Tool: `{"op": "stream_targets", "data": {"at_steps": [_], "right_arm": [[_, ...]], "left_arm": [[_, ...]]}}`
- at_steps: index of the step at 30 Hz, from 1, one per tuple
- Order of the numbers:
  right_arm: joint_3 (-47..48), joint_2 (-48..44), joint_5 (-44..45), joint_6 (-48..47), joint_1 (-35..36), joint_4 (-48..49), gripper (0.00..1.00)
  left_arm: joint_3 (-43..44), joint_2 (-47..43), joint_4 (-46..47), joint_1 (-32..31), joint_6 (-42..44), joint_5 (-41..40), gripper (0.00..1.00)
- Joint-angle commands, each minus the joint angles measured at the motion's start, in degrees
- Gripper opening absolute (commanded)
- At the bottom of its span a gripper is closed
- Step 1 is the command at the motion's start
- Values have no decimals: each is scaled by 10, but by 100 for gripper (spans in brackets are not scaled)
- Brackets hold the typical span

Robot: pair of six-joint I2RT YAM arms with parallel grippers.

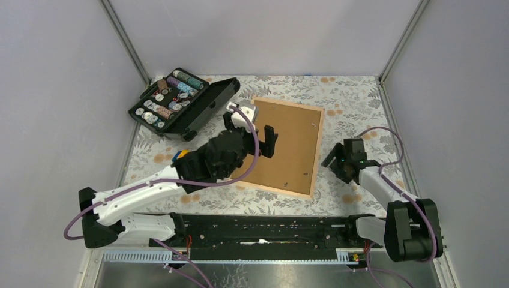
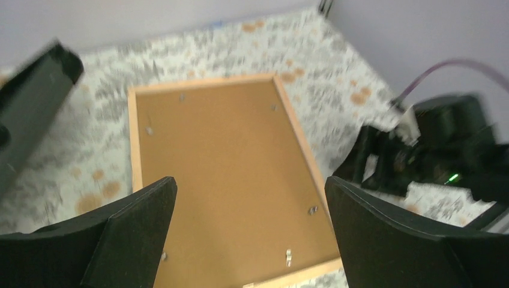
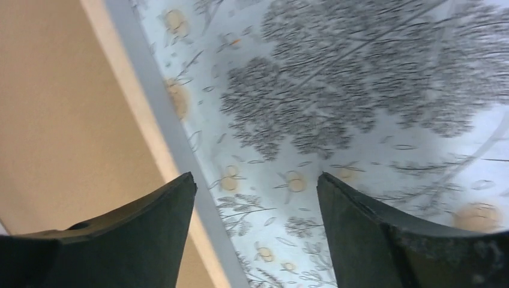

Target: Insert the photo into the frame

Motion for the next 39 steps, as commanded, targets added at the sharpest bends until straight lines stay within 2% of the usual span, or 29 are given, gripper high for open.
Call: {"op": "stream_targets", "data": {"at_steps": [1, 4, 6, 9, 14, 18, 24, 30, 34, 39], "right_arm": [[17, -25, 4, -48, -46, -73, 86], [51, -11, -40, -74, -46, -100, 90], [53, -6, -115, -94, -42, -94, 95], [59, -11, -130, -105, -23, -112, 99], [54, -5, -182, -68, 1, -115, 100], [73, 17, -106, -53, 64, -135, 100], [88, 42, -38, -21, 84, -149, 100], [90, 13, -13, -1, 97, -146, 96], [119, 48, -5, -8, 97, -155, 91], [136, 86, 12, -3, 117, -157, 90]], "left_arm": [[-86, 9, 2, 3, -113, 4, 99], [-139, 10, 8, 16, -164, 14, 99], [-166, 10, 5, 29, -188, 18, 99], [-210, 3, 7, 55, -219, 32, 99], [-264, 6, 29, 82, -249, 68, 99], [-287, 16, 29, 85, -270, 44, 99], [-340, -5, 59, 111, -287, 58, 99], [-377, -21, 77, 113, -327, 107, 98], [-416, -41, 115, 113, -331, 111, 98], [-429, -57, 119, 113, -347, 148, 98]]}}
